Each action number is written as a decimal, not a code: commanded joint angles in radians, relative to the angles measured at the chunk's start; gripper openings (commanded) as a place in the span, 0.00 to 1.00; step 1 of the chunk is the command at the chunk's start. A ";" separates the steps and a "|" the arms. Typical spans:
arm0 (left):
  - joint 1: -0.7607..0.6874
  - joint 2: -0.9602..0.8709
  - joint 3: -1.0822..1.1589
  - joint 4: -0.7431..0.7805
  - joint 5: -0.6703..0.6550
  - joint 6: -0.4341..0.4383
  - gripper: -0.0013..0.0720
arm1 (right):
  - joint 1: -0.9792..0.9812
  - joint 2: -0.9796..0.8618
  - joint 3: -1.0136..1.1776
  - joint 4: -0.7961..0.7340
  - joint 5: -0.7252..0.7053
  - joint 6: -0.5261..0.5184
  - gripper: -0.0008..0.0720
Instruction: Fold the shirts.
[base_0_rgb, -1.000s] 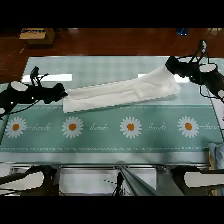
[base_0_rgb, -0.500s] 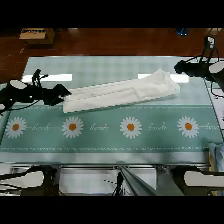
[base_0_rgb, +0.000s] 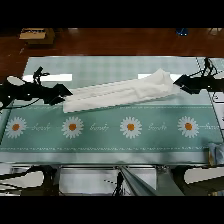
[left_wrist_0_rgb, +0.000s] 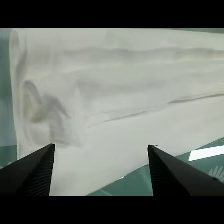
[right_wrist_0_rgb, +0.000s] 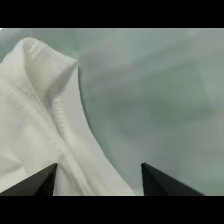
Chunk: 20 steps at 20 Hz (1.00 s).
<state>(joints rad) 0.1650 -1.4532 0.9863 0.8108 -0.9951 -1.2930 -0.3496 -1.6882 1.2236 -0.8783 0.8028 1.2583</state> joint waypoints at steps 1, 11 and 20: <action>0.001 0.000 0.002 0.000 -0.008 0.002 0.92 | 0.021 -0.082 0.001 0.255 0.028 -0.101 0.84; 0.001 -0.001 0.003 -0.024 -0.034 0.003 0.25 | 0.138 -0.035 0.048 0.402 0.126 -0.288 0.05; -0.208 -0.001 0.003 -0.513 -0.012 0.140 0.05 | 0.234 0.348 0.053 -0.054 0.372 -0.060 0.04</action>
<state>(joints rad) 0.0498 -1.4532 0.9882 0.4442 -1.0386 -1.1934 -0.1612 -1.4475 1.2747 -0.7425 1.0912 1.1023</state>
